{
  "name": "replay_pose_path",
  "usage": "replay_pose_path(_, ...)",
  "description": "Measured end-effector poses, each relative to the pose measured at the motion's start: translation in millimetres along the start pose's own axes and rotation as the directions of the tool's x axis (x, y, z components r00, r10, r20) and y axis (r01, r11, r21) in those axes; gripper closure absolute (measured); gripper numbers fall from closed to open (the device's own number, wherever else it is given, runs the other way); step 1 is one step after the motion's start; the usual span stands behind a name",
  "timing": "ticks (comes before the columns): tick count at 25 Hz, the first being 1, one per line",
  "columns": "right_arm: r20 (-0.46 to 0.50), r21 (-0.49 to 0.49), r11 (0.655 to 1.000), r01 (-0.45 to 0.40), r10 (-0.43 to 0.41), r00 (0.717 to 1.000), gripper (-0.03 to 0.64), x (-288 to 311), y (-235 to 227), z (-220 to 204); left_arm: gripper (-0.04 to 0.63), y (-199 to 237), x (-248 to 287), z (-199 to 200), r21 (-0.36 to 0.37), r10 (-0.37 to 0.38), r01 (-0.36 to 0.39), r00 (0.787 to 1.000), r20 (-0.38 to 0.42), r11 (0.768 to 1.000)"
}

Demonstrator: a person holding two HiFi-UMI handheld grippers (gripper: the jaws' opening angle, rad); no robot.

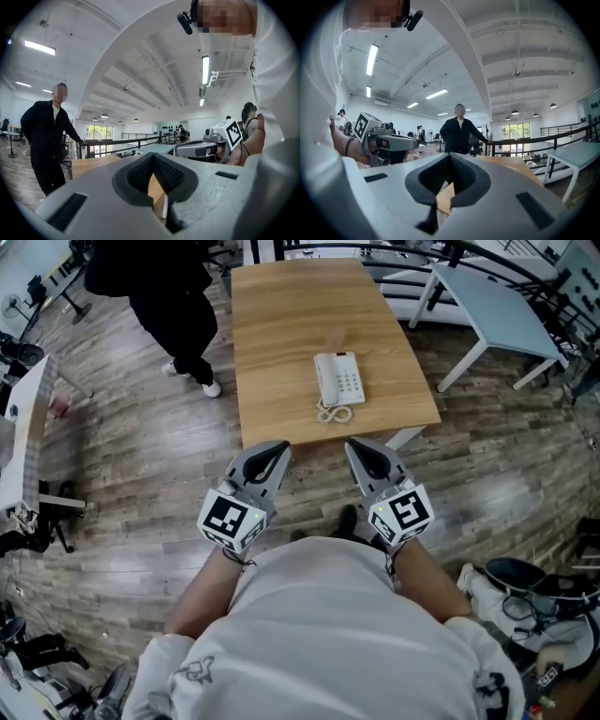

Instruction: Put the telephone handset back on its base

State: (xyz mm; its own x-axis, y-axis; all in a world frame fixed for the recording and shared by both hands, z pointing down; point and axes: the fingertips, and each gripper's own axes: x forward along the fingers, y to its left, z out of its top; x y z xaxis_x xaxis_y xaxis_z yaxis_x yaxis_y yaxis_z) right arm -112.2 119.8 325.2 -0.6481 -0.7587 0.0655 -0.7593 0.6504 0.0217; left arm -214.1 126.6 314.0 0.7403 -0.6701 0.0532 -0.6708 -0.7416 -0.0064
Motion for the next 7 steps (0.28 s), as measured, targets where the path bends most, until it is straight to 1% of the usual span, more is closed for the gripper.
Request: replay_pose_path(7, 0.001, -0.001, 1.000, 0.002, -0.002, 1.000, 0.612, 1.1, 2.4, 0.9, 0.589, 0.8, -0.7, 0.9, 0.000, -0.005, 0.005, 1.000, 0.004, 1.000)
